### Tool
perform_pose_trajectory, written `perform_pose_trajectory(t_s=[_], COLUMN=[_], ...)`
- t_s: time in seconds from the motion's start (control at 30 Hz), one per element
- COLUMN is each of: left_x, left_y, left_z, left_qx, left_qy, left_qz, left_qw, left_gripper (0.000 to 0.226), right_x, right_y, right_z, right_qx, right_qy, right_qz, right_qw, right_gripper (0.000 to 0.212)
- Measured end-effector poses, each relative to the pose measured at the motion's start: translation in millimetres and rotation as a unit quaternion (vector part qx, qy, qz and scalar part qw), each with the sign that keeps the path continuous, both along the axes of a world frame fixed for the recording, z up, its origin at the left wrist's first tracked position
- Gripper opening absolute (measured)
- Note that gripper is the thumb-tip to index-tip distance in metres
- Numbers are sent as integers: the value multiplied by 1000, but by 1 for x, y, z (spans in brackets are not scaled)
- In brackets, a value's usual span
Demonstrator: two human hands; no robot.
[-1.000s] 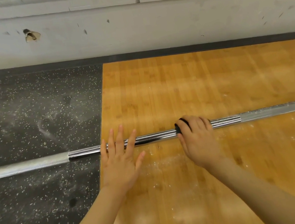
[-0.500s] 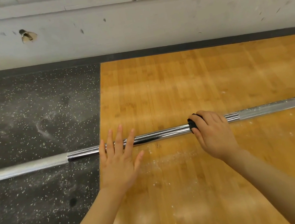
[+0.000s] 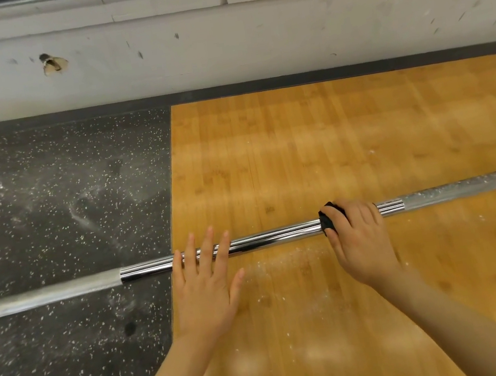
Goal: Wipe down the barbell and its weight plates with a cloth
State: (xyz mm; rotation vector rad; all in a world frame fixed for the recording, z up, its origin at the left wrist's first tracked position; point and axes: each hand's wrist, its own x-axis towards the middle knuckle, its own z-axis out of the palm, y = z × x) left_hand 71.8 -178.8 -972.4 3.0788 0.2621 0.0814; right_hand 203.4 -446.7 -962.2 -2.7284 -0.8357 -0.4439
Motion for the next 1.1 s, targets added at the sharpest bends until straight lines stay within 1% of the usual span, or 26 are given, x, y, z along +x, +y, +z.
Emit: perform_pose_trajectory(t_s=[0.1, 0.17, 0.23, 0.3, 0.43, 0.53, 0.7, 0.9, 1.0, 1.1], left_x=[-15, -21, -21, -15, 4, 11, 0, -7, -6, -5], left_y=[-10, -13, -11, -7, -7, -10, -15, -18, -18, -18], left_z=[12, 27, 44, 56, 58, 48, 39, 40, 41, 41], left_qx=[-22, -49, -80, -96, -79, -54, -29, -31, -35, -29], left_qy=[16, 6, -21, -27, 20, 63, 82, 82, 83, 91], left_qz=[1, 2, 0, 13, 37, 39, 39, 48, 53, 56], left_qw=[1000, 999, 997, 995, 996, 996, 995, 995, 995, 994], left_gripper=[61, 58, 62, 67, 69, 72, 71, 69, 69, 70], right_x=[-15, -23, -32, -39, -49, -59, -82, -98, -93, -81], right_y=[-7, -12, -15, -17, -8, 6, 40, 48, 30, -1], right_z=[3, 6, 10, 15, 20, 20, 15, 10, 11, 13], right_qx=[-5, -9, -11, -13, -13, -15, -32, -55, -48, -45], right_qy=[10, 23, 37, 42, 35, 52, 60, 61, 63, 56], right_qz=[6, 12, 13, 11, 26, 56, 106, 83, 70, 29], right_qw=[1000, 1000, 999, 999, 999, 997, 992, 993, 994, 997], right_gripper=[37, 37, 38, 38, 39, 36, 33, 34, 33, 34])
